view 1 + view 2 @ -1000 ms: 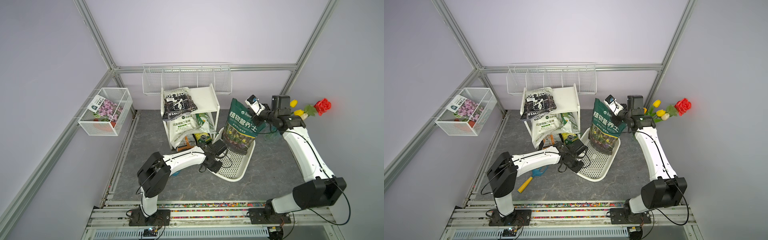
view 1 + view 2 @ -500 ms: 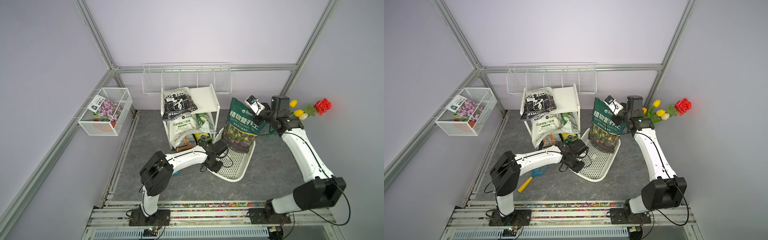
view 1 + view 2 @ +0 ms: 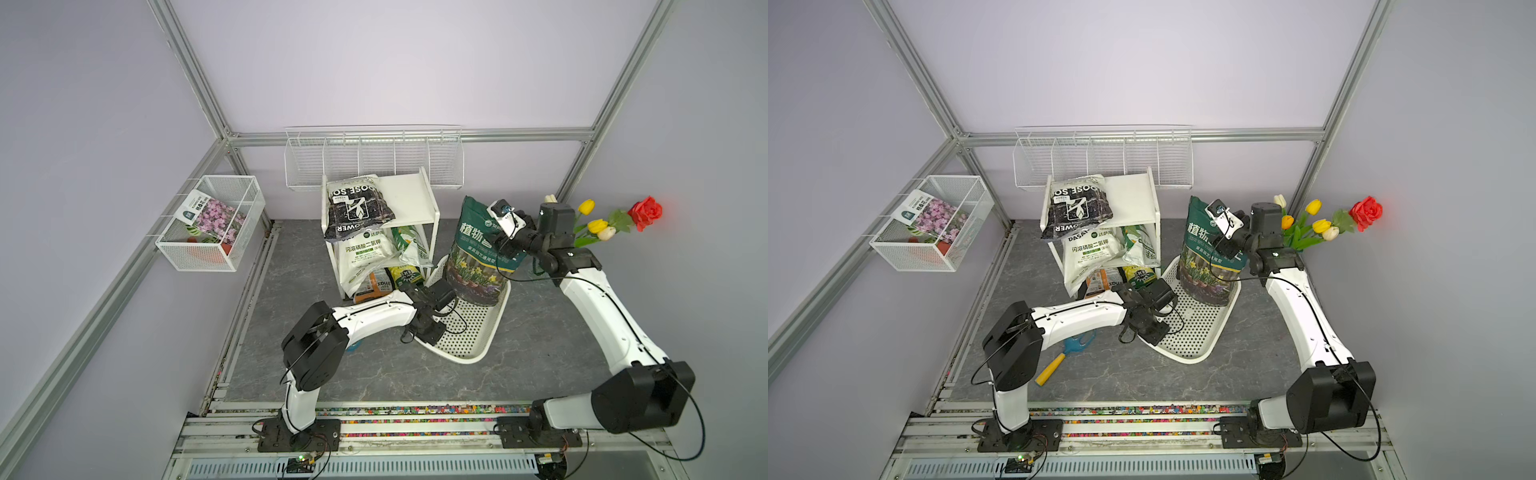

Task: Take down the fertilizer bag from the shelf
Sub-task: Adjust the fertilizer bag in the storage box, then pick up the fertilizer bag from the shelf.

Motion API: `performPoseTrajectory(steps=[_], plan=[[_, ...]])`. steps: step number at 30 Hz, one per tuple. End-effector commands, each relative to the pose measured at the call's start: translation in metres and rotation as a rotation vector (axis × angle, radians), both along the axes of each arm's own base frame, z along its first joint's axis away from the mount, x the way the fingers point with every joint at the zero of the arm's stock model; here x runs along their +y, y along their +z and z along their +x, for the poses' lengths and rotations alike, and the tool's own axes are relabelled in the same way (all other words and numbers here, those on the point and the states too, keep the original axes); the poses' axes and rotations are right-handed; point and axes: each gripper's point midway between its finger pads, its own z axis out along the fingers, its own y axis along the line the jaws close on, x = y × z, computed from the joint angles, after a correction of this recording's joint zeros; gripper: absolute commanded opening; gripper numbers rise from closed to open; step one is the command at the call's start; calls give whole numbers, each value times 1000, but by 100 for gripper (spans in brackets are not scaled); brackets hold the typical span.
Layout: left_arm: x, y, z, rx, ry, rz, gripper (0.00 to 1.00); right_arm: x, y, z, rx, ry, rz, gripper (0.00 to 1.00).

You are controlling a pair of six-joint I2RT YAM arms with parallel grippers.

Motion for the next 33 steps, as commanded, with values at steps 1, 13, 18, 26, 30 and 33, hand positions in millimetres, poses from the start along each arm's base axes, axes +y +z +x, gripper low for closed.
performPoseTrajectory(steps=[1,13,18,26,30,33], plan=[[7,-5,-4,34,11,44,0,5,1,-10,24,1,61,91],[2,12,3,-3,12,11,0,-13,66,-16,-57,-137,137,98],[-11,34,9,-34,1,-54,0,-8,98,-30,-23,-146,259,98],[-38,90,25,-119,-17,-180,12,9,156,-72,-31,-72,500,95],[-52,131,29,-165,-26,-293,28,1,151,-90,-34,-185,472,95],[-58,164,20,-192,-70,-428,29,0,133,-103,-2,-254,441,92]])
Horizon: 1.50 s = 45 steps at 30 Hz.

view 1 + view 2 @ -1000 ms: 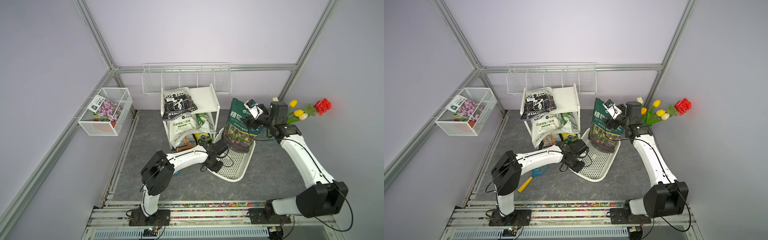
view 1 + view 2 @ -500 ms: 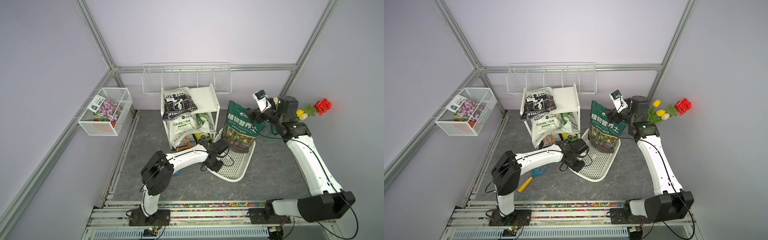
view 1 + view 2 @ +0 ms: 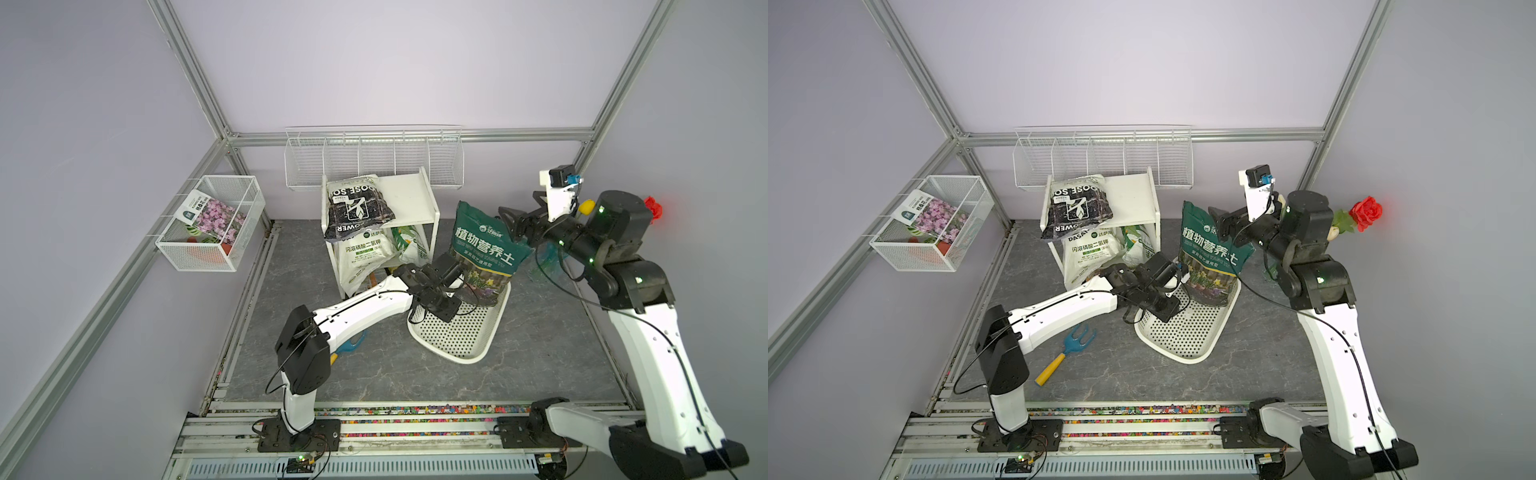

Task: Take down the fertilizer bag from the shelf
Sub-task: Pick up the fertilizer bag from the shelf.

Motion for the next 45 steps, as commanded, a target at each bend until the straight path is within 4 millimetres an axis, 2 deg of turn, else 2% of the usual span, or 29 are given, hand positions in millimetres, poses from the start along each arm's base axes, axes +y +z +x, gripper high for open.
performPoseTrajectory(steps=[1,4,5,7,11,15,19,20,24,27,30,33,38,40,42,45], plan=[[-9,59,-10,-67,-72,-204,29,-9,-34,-9,120,-112,4,92],[1,82,-22,-109,-78,-332,29,4,-51,-20,173,-101,77,87],[10,86,-22,-127,-41,-355,29,12,-57,-24,191,-95,95,85],[30,89,-18,-173,18,-389,36,30,-71,-30,208,-87,76,84],[79,61,-7,-103,175,-444,36,68,-95,-40,215,-52,30,84],[117,48,-12,-145,284,-471,36,119,-116,-50,239,48,146,81],[161,33,-20,-204,404,-461,36,159,-129,-60,221,49,198,81],[174,24,-22,-212,445,-447,36,168,-129,-61,218,35,227,82],[225,-5,-21,-227,616,-436,37,201,-142,-56,273,23,345,83],[250,-9,-14,-216,709,-490,37,220,-149,-50,293,30,344,83],[260,-3,-6,-217,755,-539,37,240,-141,-50,272,98,336,83],[264,2,6,-223,772,-543,37,255,-124,-50,237,163,336,83],[265,12,23,-243,777,-521,37,267,-88,-46,169,202,375,84],[265,20,25,-263,764,-530,37,275,-81,-45,167,225,399,84],[265,25,27,-279,757,-532,37,286,-81,-44,203,245,455,84],[268,25,27,-294,760,-526,37,296,-103,-42,308,230,544,84]])
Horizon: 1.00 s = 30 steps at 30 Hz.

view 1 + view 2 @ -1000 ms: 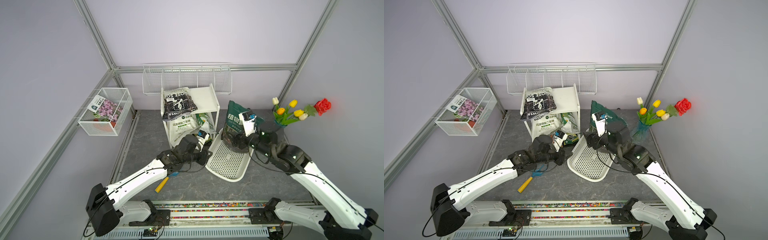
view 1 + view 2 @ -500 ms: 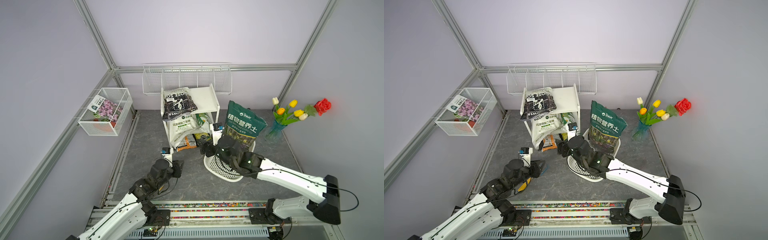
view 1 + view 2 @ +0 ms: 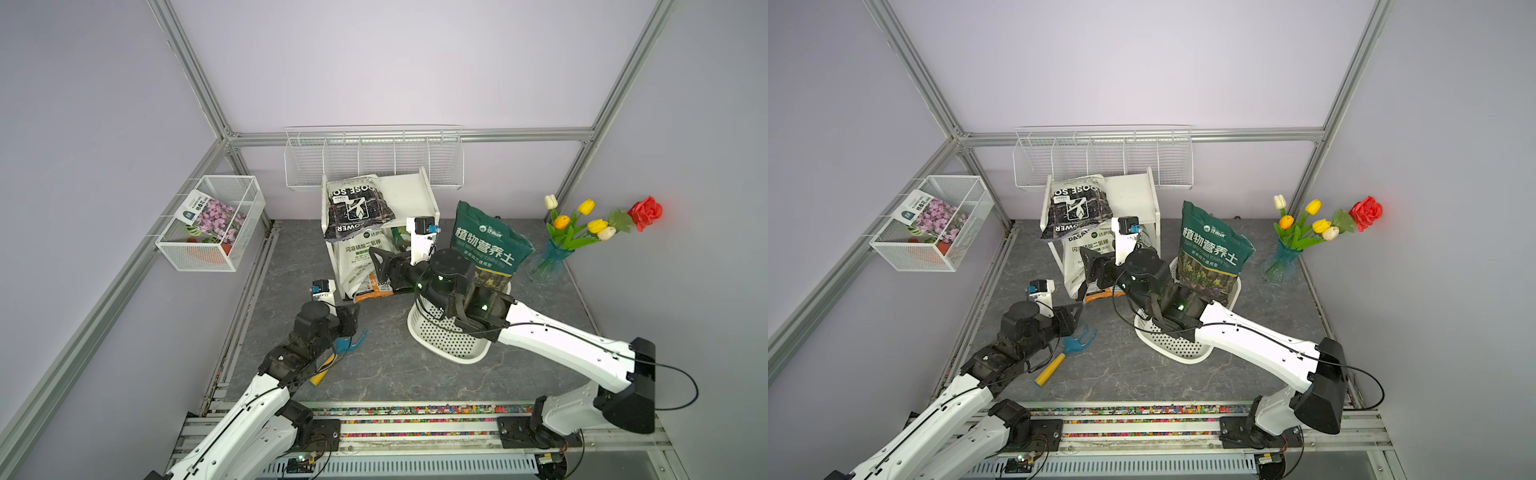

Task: Take down the fertilizer bag from the shelf
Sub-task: Pick up the fertilizer bag from the shelf.

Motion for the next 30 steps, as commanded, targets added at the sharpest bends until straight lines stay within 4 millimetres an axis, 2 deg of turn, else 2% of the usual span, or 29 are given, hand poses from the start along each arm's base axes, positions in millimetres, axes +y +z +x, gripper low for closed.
performPoseTrajectory(steps=[1,6,13,20,22,25,26,30], plan=[[1,15,3,-56,-8,6,37,19,-32,1,131,15,72,84],[11,14,2,-66,39,2,37,4,-74,7,299,-149,223,84],[16,16,1,-73,62,10,36,27,-101,14,416,-185,296,84],[22,16,0,-76,91,15,36,35,-124,45,475,-245,379,75],[24,17,0,-78,100,16,36,43,-126,53,479,-218,396,69],[28,16,0,-78,116,23,36,54,-117,59,435,-161,401,57],[30,14,0,-74,127,29,36,55,-118,60,429,-153,384,51],[43,14,0,-71,191,49,36,53,-125,64,455,-108,359,5]])
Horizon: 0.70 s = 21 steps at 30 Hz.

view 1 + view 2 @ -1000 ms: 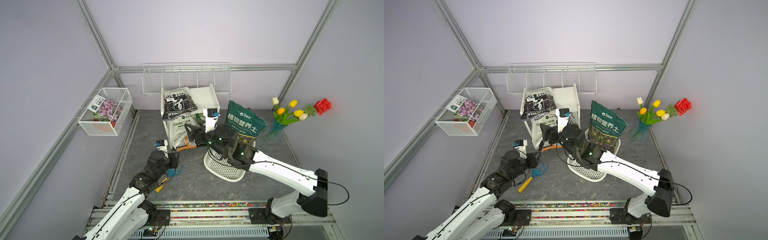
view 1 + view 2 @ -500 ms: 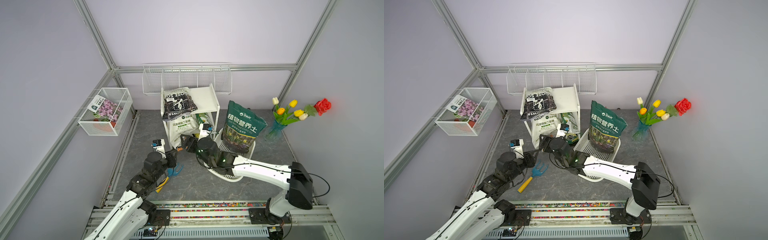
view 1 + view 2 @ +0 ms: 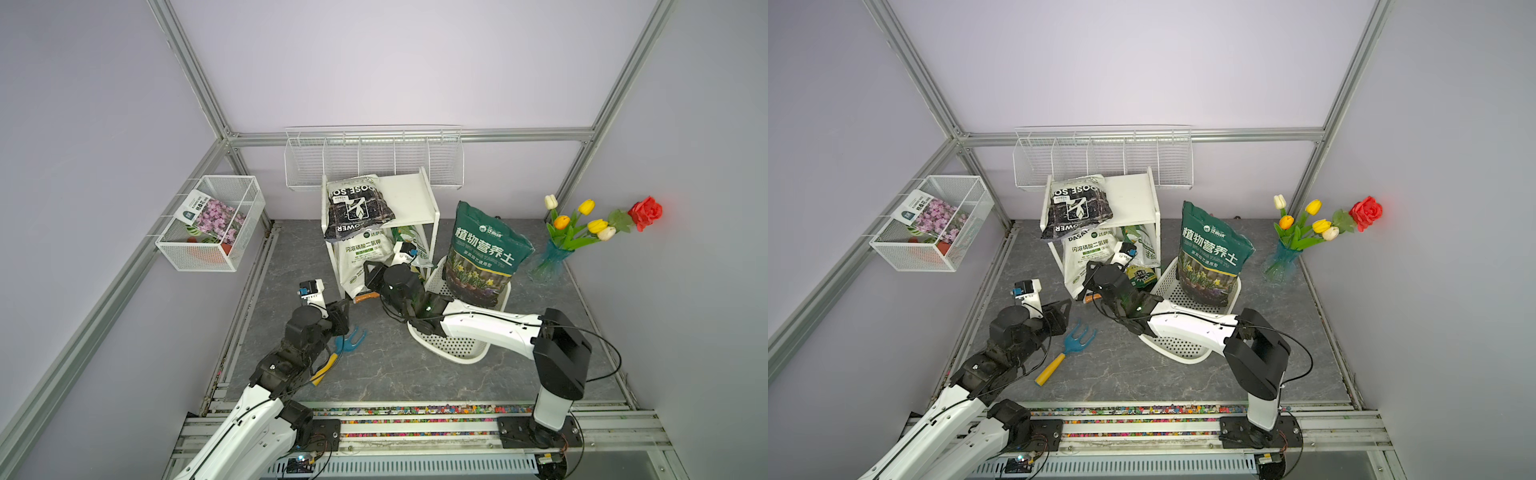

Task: Take down the fertilizer bag from the shelf
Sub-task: Pick up the fertilizer bag from the shelf.

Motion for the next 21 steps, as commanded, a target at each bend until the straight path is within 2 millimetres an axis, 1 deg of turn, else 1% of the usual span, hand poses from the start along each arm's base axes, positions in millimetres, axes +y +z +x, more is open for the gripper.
performPoseTrajectory(steps=[1,2,3,6,10,12,16,21], plan=[[15,-4,-1,6,70,17,36,0,15,2,-24,56,29,0],[16,-3,-2,2,73,11,36,-3,15,0,-26,61,11,0],[16,-2,-2,-1,75,9,36,-2,18,-3,-51,86,-14,0],[17,-1,-4,-5,78,-6,35,6,31,-15,-101,196,-110,0],[16,-6,-5,8,75,-18,35,15,53,-29,-172,316,-183,0],[16,-8,-5,17,75,-18,35,16,64,-35,-208,355,-218,0],[13,-11,-3,29,72,-28,35,14,80,-45,-279,397,-314,0],[9,-15,-1,46,57,-37,35,9,91,-60,-336,402,-384,0]])
